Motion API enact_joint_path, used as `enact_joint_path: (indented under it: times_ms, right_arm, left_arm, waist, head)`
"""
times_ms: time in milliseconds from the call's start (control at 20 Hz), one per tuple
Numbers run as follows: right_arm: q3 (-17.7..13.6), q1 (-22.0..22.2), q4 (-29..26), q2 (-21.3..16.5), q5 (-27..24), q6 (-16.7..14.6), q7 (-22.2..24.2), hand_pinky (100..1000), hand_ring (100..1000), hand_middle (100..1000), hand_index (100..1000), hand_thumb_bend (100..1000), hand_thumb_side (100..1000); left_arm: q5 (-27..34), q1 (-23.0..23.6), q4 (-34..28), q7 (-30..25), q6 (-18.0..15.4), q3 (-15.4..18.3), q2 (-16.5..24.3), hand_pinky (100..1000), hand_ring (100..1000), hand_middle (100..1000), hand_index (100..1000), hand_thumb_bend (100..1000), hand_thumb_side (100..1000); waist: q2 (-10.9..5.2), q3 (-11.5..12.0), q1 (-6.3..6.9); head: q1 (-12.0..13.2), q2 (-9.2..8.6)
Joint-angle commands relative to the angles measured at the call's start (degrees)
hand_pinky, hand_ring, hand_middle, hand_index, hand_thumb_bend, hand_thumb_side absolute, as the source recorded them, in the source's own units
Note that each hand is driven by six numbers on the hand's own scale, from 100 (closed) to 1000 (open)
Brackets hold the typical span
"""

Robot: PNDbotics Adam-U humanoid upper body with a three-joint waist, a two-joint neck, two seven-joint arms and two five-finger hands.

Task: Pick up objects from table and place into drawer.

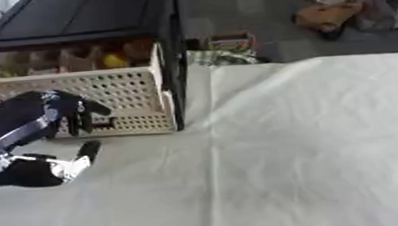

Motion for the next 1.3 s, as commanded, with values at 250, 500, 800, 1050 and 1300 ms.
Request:
enact_joint_path:
  times_ms: [250, 500, 800, 1050, 1300]
  right_arm:
    - [-0.63, -1.75, -0.94, -0.80, 0.46, 0.91, 0.24, 777, 683, 345, 788, 389, 1000]
    - [-0.67, -2.18, -0.94, -0.68, 0.63, 1.47, 0.34, 777, 682, 343, 788, 412, 1000]
    - [-0.78, -2.31, -0.94, -0.65, 0.68, 1.49, 0.37, 776, 681, 340, 787, 413, 1000]
    - [-0.81, -2.29, -0.94, -0.55, 0.61, 1.54, 0.47, 775, 680, 339, 787, 413, 1000]
    - [-0.86, -2.22, -0.94, -0.42, 0.37, 1.73, 0.49, 774, 679, 338, 785, 413, 1000]
  left_arm:
    - [1.73, -2.40, 1.19, 1.63, 0.06, 0.67, 1.17, 348, 505, 547, 872, 105, 408]
    - [2.62, -3.41, 1.90, 2.23, 0.23, 0.73, 1.09, 354, 509, 558, 886, 105, 408]
    - [3.82, -4.11, 2.07, 2.81, 0.24, 0.69, 1.07, 358, 508, 563, 916, 105, 408]
    - [4.80, -4.29, 2.11, 3.34, 0.04, 0.55, 0.99, 362, 509, 566, 935, 105, 408]
    - [6.09, -4.50, 2.07, 3.43, -0.64, 0.37, 0.92, 382, 531, 598, 958, 105, 408]
  waist:
    - [-0.53, -0.45, 0.08]
    - [-0.04, -0.72, 0.18]
    - [0.33, -1.02, 0.12]
    - [0.38, -1.05, 0.05]
    - [0.27, -1.17, 0.05]
  head:
    - [0.25, -1.19]
    - [0.27, -1.58]
    - [0.35, -1.94]
    - [0.30, -2.08]
    - [0.29, -2.12]
